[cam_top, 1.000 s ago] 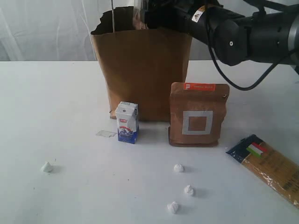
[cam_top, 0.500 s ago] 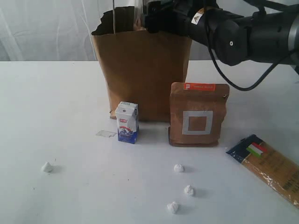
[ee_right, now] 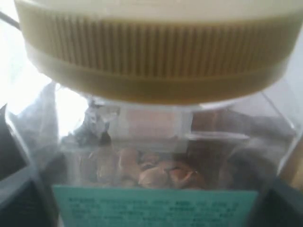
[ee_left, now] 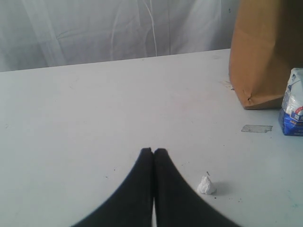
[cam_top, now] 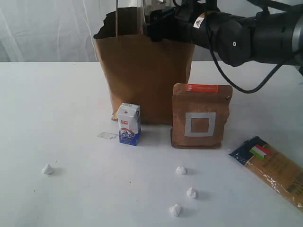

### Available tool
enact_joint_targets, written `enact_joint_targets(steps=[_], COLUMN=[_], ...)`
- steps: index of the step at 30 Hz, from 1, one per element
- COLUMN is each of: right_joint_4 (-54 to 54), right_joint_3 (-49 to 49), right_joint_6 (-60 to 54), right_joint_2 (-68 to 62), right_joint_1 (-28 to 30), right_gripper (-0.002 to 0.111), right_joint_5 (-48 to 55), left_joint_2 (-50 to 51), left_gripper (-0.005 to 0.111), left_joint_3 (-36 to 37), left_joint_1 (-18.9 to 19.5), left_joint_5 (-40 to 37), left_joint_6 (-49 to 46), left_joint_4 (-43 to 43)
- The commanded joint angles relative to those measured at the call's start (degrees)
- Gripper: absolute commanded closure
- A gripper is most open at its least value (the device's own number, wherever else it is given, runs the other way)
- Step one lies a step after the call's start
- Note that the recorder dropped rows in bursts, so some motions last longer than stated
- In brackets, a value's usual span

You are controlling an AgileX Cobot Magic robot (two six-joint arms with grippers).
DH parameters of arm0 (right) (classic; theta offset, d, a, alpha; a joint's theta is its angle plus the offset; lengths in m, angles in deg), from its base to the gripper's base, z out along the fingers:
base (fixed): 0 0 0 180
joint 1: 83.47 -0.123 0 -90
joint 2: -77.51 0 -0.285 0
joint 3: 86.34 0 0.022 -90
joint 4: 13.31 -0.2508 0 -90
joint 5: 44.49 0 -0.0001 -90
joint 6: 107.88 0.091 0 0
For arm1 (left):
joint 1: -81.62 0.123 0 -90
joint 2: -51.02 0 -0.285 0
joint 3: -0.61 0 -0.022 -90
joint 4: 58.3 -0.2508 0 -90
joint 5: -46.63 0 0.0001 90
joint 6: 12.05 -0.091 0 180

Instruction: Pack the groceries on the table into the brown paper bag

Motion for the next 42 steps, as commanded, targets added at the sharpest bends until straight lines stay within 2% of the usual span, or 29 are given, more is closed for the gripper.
enact_joint_targets(steps=[1, 11, 23, 34, 39, 42], right_joint_4=[-0.2, -0.2, -0.2, -0.2, -0.2, 0.0], right_joint_3=[0.3, 0.3, 0.3, 0.3, 0.3, 0.3], right_joint_6=[-0.7, -0.5, -0.5, 0.4, 0.4, -0.4], right_joint_2=[0.4, 0.4, 0.4, 4.0, 9.6, 14.3], right_joint_1=[0.7, 0.9, 0.9, 0.8, 0.8, 0.8], right_gripper=[0.033, 0.013, 0.013, 0.013, 0.013, 0.013], right_joint_5=[0.3, 0.9, 1.1, -4.5, 0.6, 10.3], left_joint_2=[-0.3, -0.3, -0.3, -0.3, -0.3, -0.3], left_gripper=[0.107, 0.107, 0.107, 0.107, 0.107, 0.107], left_joint_3=[0.1, 0.1, 0.1, 0.1, 0.1, 0.1], left_joint_1=[-0.4, -0.4, -0.4, -0.4, -0.4, -0.4], left_joint_5=[0.2, 0.2, 0.2, 0.2, 0.2, 0.2], left_joint_6=[-0.2, -0.2, -0.2, -0.2, -0.2, -0.2], left_joint_4=[0.3, 0.3, 0.3, 0.3, 0.3, 0.3])
